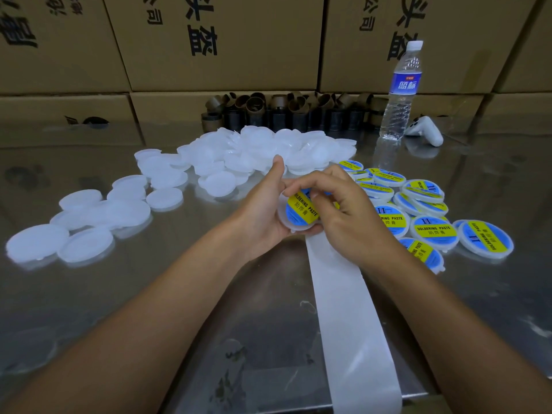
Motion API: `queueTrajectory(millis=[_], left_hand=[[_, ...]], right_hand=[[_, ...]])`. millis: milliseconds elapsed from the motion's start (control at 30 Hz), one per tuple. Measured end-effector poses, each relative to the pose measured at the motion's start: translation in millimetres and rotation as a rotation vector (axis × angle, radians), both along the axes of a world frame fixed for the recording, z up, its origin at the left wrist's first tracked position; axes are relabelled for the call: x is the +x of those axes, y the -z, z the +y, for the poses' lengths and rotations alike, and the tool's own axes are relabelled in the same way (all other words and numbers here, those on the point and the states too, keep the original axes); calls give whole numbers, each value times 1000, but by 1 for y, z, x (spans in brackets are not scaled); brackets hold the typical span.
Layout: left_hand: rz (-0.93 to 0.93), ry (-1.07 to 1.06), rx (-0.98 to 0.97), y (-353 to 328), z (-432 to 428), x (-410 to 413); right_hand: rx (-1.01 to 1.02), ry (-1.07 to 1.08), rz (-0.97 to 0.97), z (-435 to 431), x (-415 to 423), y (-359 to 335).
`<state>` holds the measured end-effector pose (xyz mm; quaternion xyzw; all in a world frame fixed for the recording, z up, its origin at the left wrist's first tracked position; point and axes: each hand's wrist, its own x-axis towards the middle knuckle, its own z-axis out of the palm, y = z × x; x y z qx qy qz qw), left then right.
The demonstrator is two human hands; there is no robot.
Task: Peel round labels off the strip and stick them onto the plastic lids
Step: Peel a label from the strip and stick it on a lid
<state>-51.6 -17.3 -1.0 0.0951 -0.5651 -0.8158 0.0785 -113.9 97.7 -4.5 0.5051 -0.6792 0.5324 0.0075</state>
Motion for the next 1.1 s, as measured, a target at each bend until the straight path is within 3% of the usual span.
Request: queueTrajectory(millis=[1100], left_hand=[[1,77,15,-5,6,3]], right_hand=[[83,99,212,2,1,0]])
